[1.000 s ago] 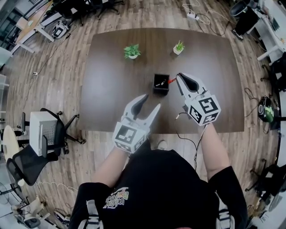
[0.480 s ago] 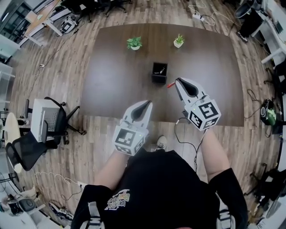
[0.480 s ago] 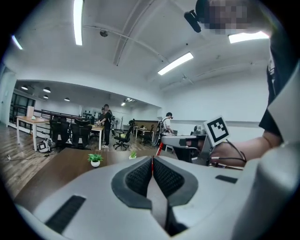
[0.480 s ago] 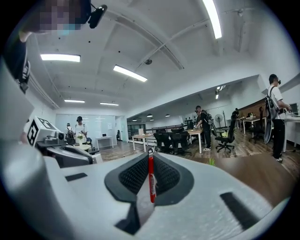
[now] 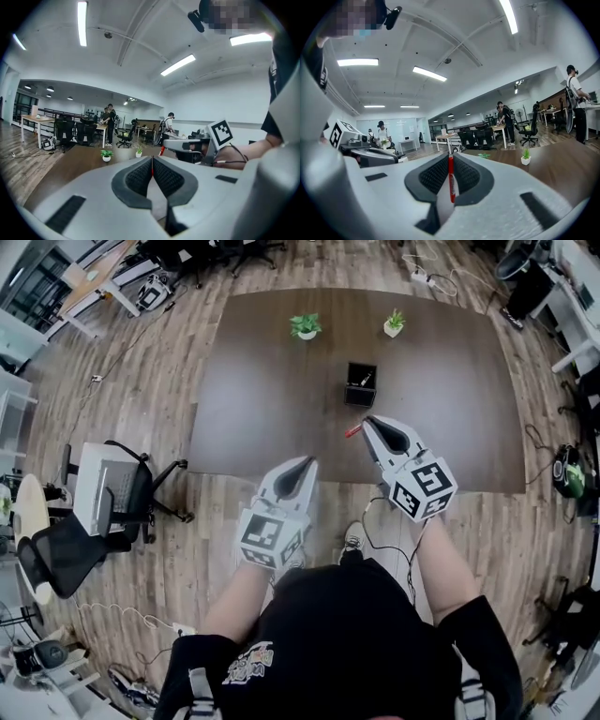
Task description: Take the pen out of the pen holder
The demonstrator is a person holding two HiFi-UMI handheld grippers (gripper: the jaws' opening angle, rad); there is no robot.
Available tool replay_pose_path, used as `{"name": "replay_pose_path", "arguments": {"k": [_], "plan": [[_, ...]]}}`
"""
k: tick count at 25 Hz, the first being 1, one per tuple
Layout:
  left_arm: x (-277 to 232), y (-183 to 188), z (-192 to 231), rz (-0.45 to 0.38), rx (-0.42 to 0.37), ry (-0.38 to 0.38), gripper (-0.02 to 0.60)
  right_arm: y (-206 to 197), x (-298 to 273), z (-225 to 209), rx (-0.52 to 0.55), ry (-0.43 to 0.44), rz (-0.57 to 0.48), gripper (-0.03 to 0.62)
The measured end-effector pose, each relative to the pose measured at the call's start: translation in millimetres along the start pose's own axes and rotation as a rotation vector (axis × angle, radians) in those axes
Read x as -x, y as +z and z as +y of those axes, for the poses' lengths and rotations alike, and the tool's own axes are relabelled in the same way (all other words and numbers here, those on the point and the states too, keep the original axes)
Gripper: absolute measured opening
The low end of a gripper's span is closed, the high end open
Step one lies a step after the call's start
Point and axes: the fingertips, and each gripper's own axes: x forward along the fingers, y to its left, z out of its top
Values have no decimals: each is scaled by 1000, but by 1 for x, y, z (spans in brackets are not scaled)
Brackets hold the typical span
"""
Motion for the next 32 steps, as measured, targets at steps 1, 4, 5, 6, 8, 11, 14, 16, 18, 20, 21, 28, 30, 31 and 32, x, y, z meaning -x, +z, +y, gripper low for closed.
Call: {"name": "replay_pose_path", "arguments": {"k": [1,4,5,6,8,11,14,16,18,20,21,28,30,31,32], "plan": [[10,0,4,-4,1,-8,8,-2,-2,13,-2,-5,-1,34],[39,-3,16,-17,0,-46,8,-7,-3,48,-1,-37,-4,35],[47,-3,19,-23,-1,-60,9,-8,-2,58,1,-52,-6,34],[55,-4,22,-27,-2,-76,8,-10,0,67,3,-69,-8,35],[70,-5,27,-33,-6,-109,8,-12,4,84,6,-107,-11,35],[90,-10,28,-30,-11,-164,9,-16,16,106,10,-169,-16,35],[106,-15,24,-28,-20,-225,8,-19,32,126,14,-232,-22,35],[116,-18,20,-28,-21,-263,9,-22,44,139,15,-271,-22,34],[125,-20,12,-24,-21,-295,8,-24,58,150,14,-303,-21,35],[130,-20,2,-21,-24,-323,9,-24,72,156,12,-332,-23,35],[131,-20,-4,-20,-25,-337,8,-24,79,158,10,-346,-25,34],[134,-24,-40,-17,-26,-388,9,-19,122,160,7,-397,-49,34],[133,-26,-48,-14,-23,-390,9,-18,129,160,9,-395,-51,34],[133,-26,-51,-12,-23,-391,9,-18,131,160,10,-393,-51,34],[132,-27,-55,-9,-26,-393,9,-18,133,160,11,-390,-52,34]]}}
